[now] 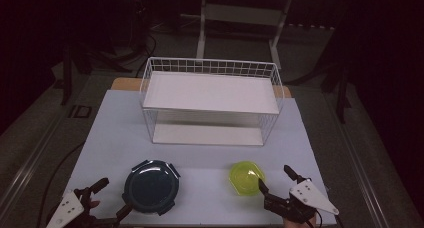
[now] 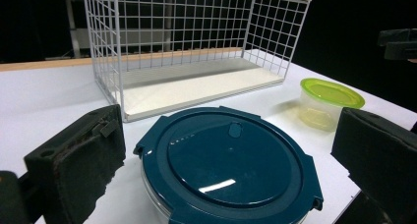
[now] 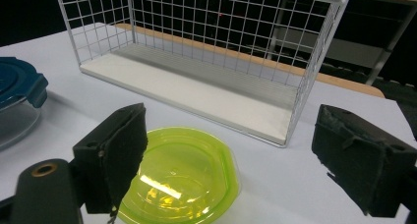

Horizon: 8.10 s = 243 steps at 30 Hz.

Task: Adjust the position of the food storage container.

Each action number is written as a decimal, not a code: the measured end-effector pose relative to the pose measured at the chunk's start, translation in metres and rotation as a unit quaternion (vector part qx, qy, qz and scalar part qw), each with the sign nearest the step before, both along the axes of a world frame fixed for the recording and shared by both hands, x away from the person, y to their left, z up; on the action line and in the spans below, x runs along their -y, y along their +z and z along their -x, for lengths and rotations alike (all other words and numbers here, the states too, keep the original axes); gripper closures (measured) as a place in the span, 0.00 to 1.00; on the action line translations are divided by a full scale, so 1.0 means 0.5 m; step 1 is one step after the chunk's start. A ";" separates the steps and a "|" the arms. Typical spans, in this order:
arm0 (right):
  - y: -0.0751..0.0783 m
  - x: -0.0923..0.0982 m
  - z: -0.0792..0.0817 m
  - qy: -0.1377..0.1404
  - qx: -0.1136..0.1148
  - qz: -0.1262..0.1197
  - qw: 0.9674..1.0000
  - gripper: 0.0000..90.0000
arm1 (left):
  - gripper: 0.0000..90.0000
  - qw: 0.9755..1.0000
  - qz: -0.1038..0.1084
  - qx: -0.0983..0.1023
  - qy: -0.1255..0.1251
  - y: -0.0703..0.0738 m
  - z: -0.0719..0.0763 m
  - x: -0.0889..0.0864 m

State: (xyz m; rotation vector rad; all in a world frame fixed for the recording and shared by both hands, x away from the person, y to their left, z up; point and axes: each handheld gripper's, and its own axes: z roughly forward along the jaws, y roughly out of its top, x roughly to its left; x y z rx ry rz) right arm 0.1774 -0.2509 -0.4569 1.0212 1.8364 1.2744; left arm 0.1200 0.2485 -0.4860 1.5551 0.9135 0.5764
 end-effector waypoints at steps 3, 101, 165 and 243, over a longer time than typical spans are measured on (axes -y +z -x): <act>0.002 -0.002 0.000 0.002 -0.004 -0.007 1.000 0.14 | 0.00 1.000 -0.002 0.001 0.000 0.000 0.001 0.000; -0.066 -0.001 -0.143 0.009 -0.193 0.055 0.980 1.00 | 0.00 1.000 -0.002 -0.003 -0.016 -0.002 -0.001 0.004; -0.008 -0.029 -0.095 0.108 -0.109 -0.061 0.986 0.16 | 0.99 0.955 -0.198 -0.210 -0.069 -0.052 -0.045 -0.016; -0.019 -0.040 -0.094 0.155 -0.097 -0.043 0.982 0.15 | 0.99 0.949 -0.214 -0.210 -0.094 -0.048 -0.235 0.101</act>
